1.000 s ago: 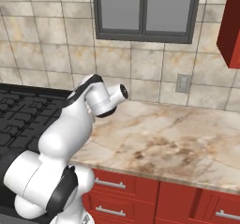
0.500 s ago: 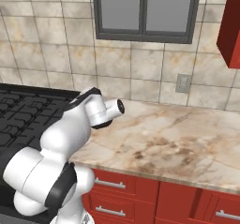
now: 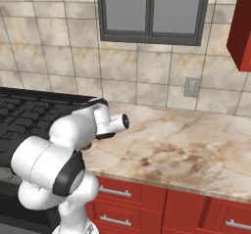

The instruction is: Collect the turmeric, mayonnaise, and shaker from the cabinet and place them next to the stove.

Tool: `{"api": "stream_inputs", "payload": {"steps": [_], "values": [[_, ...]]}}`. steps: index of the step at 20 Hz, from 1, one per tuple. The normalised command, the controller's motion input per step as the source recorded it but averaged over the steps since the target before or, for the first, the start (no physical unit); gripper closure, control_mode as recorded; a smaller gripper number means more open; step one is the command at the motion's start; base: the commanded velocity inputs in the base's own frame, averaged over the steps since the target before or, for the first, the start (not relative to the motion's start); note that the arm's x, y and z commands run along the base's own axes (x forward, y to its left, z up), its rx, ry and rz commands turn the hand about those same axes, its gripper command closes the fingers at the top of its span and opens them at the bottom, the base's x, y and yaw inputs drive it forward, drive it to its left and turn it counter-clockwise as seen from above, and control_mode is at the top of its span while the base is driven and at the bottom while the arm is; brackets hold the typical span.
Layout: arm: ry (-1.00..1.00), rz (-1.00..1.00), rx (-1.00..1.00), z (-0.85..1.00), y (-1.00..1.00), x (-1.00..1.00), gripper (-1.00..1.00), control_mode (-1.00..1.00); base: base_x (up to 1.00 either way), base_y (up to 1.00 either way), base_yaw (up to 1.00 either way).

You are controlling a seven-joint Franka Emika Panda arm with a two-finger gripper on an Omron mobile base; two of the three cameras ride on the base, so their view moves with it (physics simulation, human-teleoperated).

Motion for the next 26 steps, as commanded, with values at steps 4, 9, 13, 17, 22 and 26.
{"api": "stream_inputs", "payload": {"steps": [4, 9, 13, 17, 22, 26], "values": [[0.00, 0.01, 0.01, -0.31, 0.03, 0.23, 1.00, -1.00, 0.00, 0.00, 0.00], [0.00, 0.01, 0.00, -0.29, 0.01, 0.20, 1.00, -1.00, 0.00, 0.00, 0.00], [-0.01, 0.02, 0.00, -0.28, 0.04, 0.13, 1.00, -1.00, 0.00, 0.00, 0.00], [-0.06, 0.05, 0.00, -0.48, 0.15, -0.10, 1.00, -1.00, 0.00, 0.00, 0.00], [-0.11, 0.05, 0.00, -0.40, 0.14, -0.26, -1.00, -1.00, 0.00, 0.00, 0.00], [-0.12, 0.01, 0.00, -0.09, 0.00, -0.14, -1.00, -1.00, 0.00, 0.00, 0.00]]}}
